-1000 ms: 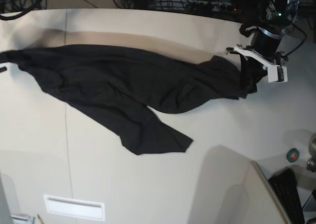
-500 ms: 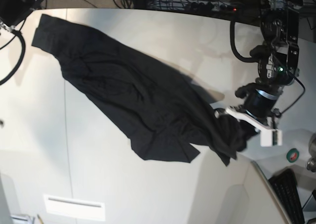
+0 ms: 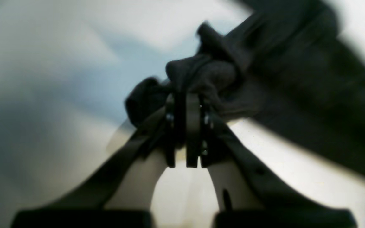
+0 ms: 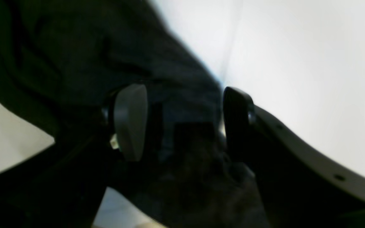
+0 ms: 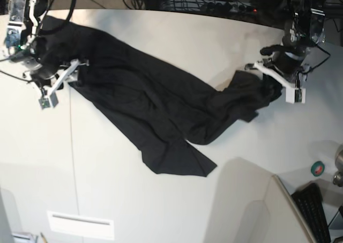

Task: Layout the t-shirt on the table in an organized manner, then fold the t-shirt properly
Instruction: 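Hold the shirt with both grippers and stretch it between them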

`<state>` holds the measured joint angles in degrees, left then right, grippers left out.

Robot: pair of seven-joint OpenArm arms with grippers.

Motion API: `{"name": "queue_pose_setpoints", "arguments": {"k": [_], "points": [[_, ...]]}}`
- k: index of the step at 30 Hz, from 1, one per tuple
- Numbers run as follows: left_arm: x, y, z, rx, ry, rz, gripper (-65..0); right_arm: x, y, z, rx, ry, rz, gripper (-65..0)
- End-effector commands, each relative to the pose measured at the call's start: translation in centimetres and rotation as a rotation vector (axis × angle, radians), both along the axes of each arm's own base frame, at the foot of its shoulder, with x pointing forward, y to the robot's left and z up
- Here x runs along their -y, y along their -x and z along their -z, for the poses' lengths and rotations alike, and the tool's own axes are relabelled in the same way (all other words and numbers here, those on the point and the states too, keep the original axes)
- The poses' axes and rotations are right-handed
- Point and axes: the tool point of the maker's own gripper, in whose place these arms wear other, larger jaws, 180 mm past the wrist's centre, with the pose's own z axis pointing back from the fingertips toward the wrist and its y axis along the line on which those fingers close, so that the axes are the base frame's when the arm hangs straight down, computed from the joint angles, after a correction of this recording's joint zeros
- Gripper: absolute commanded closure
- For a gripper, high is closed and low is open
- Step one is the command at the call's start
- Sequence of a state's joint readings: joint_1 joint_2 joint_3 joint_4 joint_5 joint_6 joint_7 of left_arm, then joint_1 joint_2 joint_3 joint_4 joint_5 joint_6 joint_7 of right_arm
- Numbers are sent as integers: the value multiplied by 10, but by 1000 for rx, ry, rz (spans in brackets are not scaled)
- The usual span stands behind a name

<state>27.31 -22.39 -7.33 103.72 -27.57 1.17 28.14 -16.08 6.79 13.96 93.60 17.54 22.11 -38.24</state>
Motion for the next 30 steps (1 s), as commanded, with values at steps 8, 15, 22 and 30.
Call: {"name": "queue_pose_setpoints", "arguments": {"k": [8, 15, 22, 30], "points": [[-11, 23, 14, -49, -85, 21, 0, -36, -28, 8, 61, 186, -178, -363], [-22, 33, 30, -101, -98, 1, 0, -48, -5, 15, 85, 396, -297, -363], [-22, 35, 31, -107, -96, -1, 0, -50, 4, 41, 19, 437, -324, -303], [-23, 33, 30, -104, -99, 0, 0, -28, 3, 46, -7, 445, -259, 0]]}}
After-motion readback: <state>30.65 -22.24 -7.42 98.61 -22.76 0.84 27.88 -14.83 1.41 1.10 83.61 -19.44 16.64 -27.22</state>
